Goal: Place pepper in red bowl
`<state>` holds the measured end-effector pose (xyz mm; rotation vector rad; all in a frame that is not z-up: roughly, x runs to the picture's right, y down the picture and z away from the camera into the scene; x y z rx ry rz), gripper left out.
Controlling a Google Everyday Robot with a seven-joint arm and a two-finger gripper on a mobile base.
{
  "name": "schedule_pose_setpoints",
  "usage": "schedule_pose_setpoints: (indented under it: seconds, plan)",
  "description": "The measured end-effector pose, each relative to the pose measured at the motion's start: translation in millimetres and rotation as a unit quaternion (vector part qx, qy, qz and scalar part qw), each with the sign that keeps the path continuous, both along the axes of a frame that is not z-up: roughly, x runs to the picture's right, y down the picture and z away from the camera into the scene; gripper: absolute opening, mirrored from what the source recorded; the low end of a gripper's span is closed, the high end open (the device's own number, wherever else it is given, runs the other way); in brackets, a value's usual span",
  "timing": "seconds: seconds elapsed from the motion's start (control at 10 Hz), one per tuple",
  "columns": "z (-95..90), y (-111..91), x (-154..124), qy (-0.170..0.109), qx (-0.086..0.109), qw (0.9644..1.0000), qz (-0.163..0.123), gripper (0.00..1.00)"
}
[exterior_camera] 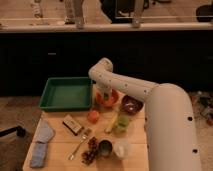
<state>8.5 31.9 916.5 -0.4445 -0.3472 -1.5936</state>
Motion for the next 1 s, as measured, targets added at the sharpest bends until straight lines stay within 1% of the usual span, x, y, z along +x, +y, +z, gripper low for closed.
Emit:
schedule_pose_setpoints:
  seconds: [0.2, 0.3, 1.0]
  plan:
    - [0.1, 0.1, -0.9, -0.001, 0.0, 1.0, 0.0, 0.76]
    - [0.2, 0.1, -0.9, 0.0, 0.0, 1.0, 0.0, 0.8]
    - [1.1, 1.2, -0.9, 0.0, -0.001, 1.0, -0.001, 0.8]
